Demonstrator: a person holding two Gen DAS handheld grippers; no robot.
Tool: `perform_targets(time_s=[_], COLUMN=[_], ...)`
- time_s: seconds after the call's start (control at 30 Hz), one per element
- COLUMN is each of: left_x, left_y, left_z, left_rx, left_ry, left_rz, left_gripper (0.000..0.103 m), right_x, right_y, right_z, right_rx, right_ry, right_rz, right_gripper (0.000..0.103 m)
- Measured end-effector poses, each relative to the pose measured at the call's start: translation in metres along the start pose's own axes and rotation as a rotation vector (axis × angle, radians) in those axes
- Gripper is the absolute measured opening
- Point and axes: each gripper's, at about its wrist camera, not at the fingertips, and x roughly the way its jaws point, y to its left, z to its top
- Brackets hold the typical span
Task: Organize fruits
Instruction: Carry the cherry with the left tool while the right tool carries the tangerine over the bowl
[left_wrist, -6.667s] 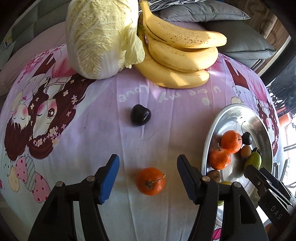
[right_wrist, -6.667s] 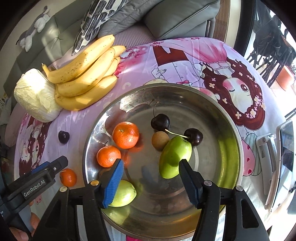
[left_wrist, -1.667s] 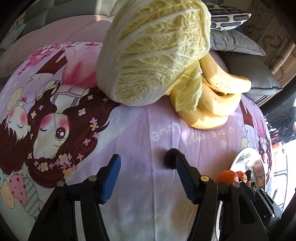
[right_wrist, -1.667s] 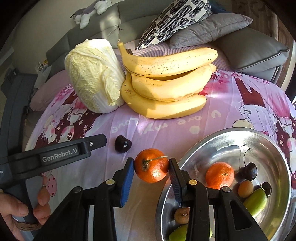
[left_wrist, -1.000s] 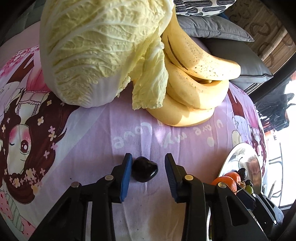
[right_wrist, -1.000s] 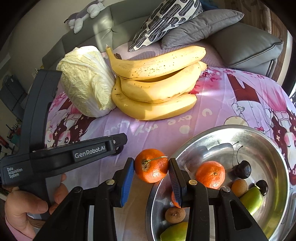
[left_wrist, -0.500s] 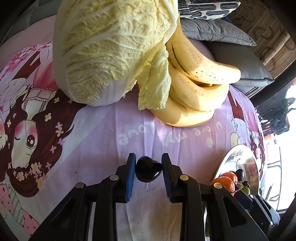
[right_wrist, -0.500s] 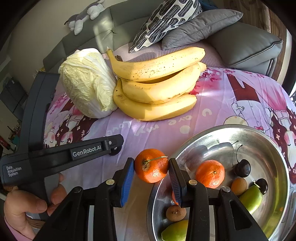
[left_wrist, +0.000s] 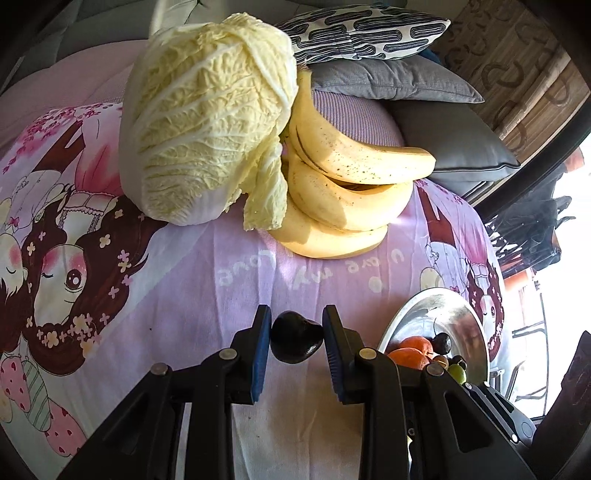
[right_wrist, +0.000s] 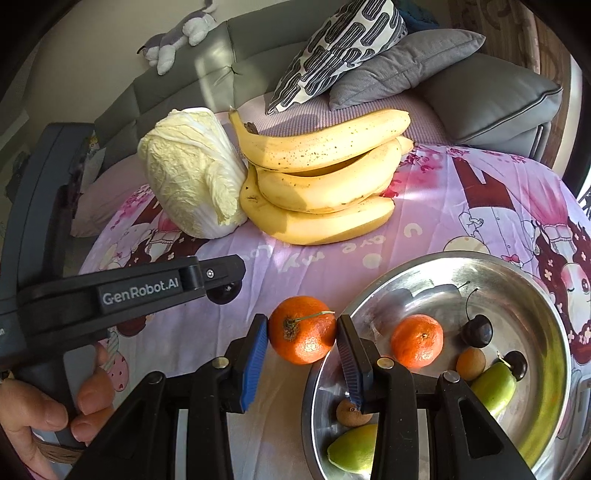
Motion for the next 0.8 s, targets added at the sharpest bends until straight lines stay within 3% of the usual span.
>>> perform_targets(time_s=[0.3,0.8], left_x=[-0.006,0.003], left_y=[-0.018,-0.082], left_z=[-0.007,-0.033], left_rx=[0.04,0.218], left_ry=[0.003,0.064], left_rz=[-0.04,-0.102], left_gripper=[0.03,0.03], right_x=[-0.012,-0.041], right_y=[-0.034,-0.112], right_z=[0.001,-0.001], right_rx=[0.087,0.279], right_ry=[-0.01,-0.054], right_rz=[-0.036,-0.156], right_gripper=[0.041,0.041])
